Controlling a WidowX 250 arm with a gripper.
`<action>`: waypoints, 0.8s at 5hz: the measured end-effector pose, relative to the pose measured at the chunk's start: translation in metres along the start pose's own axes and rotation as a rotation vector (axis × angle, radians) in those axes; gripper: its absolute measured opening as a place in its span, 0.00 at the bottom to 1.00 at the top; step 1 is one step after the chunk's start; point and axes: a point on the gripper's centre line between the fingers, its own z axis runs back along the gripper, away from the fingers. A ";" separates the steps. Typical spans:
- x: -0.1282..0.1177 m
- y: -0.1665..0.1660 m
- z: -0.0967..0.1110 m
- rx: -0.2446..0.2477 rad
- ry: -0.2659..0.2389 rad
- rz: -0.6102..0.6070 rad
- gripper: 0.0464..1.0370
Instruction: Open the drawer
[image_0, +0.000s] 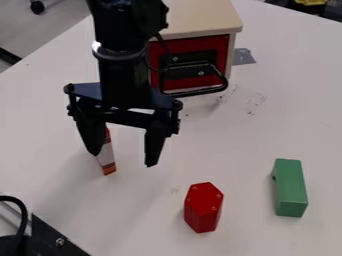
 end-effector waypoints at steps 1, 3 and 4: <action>-0.002 0.000 -0.003 0.006 0.016 -0.002 0.96; 0.032 -0.031 -0.041 0.116 0.024 -0.131 0.96; 0.042 -0.045 -0.050 0.159 0.007 -0.193 0.96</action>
